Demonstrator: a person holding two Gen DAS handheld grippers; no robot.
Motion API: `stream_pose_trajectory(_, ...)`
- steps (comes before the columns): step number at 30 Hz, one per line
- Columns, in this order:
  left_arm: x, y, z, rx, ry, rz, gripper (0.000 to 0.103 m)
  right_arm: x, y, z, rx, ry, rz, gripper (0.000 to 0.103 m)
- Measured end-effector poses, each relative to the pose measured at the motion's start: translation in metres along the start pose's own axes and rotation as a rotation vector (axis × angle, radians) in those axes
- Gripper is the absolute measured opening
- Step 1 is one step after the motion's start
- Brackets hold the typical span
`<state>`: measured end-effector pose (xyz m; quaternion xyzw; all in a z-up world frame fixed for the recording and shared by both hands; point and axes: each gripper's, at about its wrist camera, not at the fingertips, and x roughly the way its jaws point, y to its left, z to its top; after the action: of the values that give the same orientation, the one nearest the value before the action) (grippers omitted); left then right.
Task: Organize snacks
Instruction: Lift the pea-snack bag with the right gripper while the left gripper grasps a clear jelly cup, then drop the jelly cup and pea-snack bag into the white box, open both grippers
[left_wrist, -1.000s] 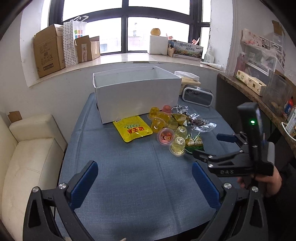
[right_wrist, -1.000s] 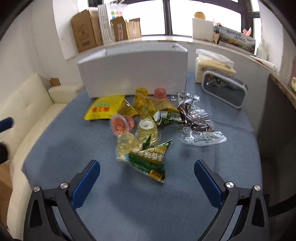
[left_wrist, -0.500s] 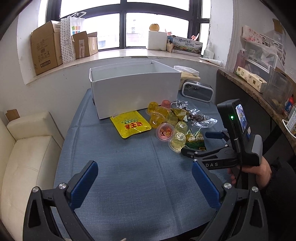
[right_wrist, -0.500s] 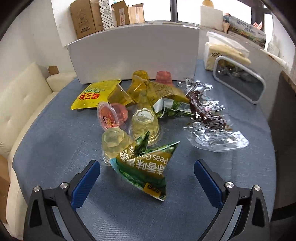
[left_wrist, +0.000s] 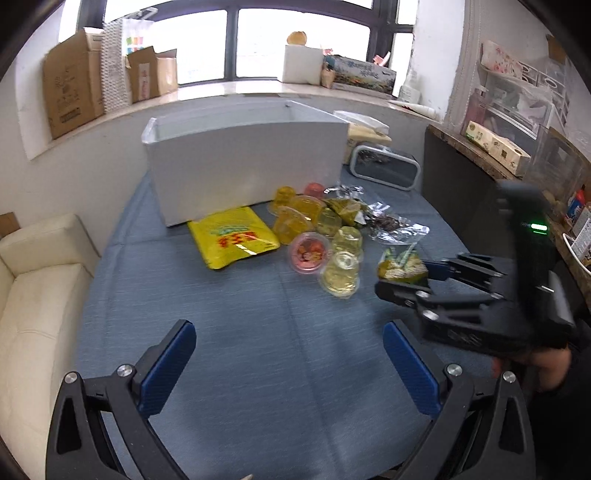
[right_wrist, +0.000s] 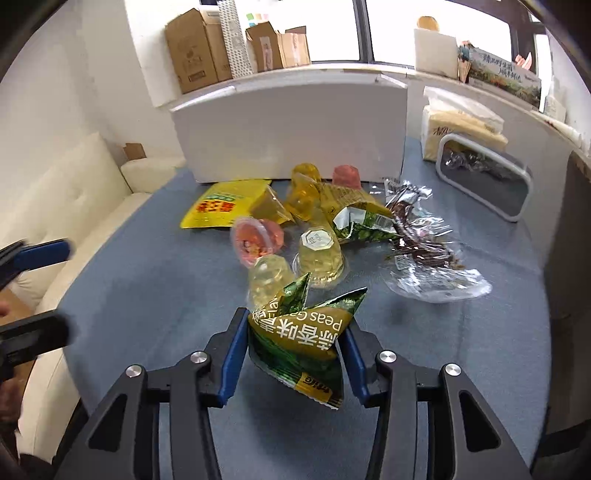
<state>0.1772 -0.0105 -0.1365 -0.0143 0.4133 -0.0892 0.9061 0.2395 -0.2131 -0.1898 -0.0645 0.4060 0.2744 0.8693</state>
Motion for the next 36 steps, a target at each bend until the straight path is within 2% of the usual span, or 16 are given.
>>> stream_pose_trajectory(9, 0.061, -0.039, 0.021, -0.040, 0.038, 0.009, 0.103, -0.084, -0.020, -0.033, 0.102, -0.104, -0.024, 0.051)
stream_pose_trajectory(12, 0.083, -0.054, 0.027, -0.027, 0.040, 0.065, 0.102, -0.098, -0.028, -0.042, 0.117, -0.119, -0.038, 0.051)
stream_pose_trajectory(14, 0.097, -0.057, 0.031, -0.035, 0.049, 0.066, 0.096, -0.104, -0.034, -0.048, 0.132, -0.118, -0.033, 0.051)
stream_pose_trajectory(16, 0.109, -0.058, 0.033, -0.035, 0.069, 0.078, 0.079, -0.109, -0.040, -0.053, 0.142, -0.122, -0.040, 0.051)
stream_pose_trajectory(17, 0.114, -0.058, 0.034, -0.033, 0.075, 0.082, 0.077, -0.111, -0.043, -0.055, 0.150, -0.123, -0.036, 0.051)
stream_pose_trajectory(19, 0.121, -0.055, 0.034, -0.051, 0.081, 0.089, 0.061, -0.114, -0.046, -0.057, 0.159, -0.130, -0.033, 0.051)
stream_pose_trajectory(20, 0.123, -0.053, 0.034, -0.061, 0.085, 0.084, 0.058, -0.115, -0.048, -0.058, 0.162, -0.131, -0.032, 0.051)
stream_pose_trajectory(21, 0.123, -0.052, 0.034, -0.059, 0.076, 0.084, 0.048, -0.116, -0.049, -0.060, 0.165, -0.133, -0.032, 0.051)
stream_pose_trajectory(22, 0.121, -0.052, 0.032, -0.050, 0.063, 0.075, 0.042, -0.116, -0.050, -0.060, 0.170, -0.133, -0.029, 0.051)
stream_pose_trajectory(29, 0.101, -0.048, 0.023, -0.031, 0.027, 0.043, 0.042, -0.110, -0.046, -0.059, 0.166, -0.131, -0.005, 0.051)
stream_pose_trajectory(32, 0.081, -0.045, 0.021, -0.026, 0.009, 0.021, 0.042, -0.107, -0.042, -0.055, 0.158, -0.134, 0.007, 0.051)
stream_pose_trajectory(36, 0.045, -0.040, 0.022, 0.001, -0.056, 0.016, 0.042, -0.101, -0.034, -0.046, 0.142, -0.134, 0.022, 0.051)
